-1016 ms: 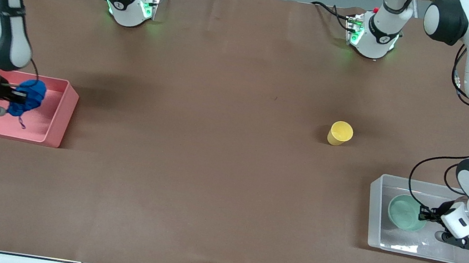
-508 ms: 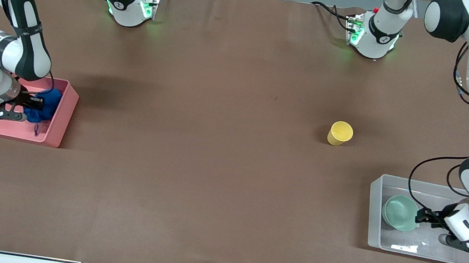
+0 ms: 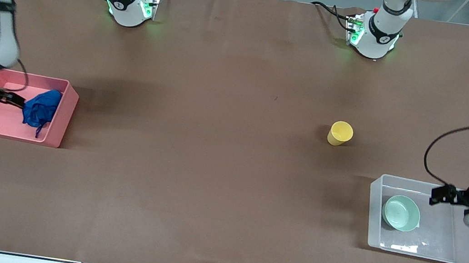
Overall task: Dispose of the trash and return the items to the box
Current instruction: 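Release the cloth and bowl, raising both grippers away from the bins, then reach the left gripper to the yellow cup and grasp its rim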
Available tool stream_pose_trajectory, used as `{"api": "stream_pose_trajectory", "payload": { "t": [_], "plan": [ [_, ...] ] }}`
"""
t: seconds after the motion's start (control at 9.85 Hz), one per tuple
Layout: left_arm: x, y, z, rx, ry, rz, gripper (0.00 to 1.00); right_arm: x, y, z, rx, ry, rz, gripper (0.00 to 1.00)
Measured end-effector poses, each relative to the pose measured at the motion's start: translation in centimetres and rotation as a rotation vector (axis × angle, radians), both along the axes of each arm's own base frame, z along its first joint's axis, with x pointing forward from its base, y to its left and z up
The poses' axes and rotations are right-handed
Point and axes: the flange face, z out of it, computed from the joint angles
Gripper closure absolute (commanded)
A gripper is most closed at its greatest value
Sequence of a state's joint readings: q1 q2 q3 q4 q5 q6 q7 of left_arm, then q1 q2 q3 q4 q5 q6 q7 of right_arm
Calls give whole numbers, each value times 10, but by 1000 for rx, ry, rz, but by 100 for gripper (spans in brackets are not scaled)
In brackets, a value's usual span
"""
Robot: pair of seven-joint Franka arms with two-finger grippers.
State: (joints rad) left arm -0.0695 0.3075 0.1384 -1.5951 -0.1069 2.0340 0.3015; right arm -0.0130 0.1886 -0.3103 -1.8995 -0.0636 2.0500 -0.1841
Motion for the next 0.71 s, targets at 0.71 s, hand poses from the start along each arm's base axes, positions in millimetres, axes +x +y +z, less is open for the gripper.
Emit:
{"api": "stream_pose_trajectory", "payload": {
  "t": [0.71],
  "plan": [
    [-150,-116,-50,-38,133,26,0,-34,72,260,117,-78,-102,0]
  ]
}}
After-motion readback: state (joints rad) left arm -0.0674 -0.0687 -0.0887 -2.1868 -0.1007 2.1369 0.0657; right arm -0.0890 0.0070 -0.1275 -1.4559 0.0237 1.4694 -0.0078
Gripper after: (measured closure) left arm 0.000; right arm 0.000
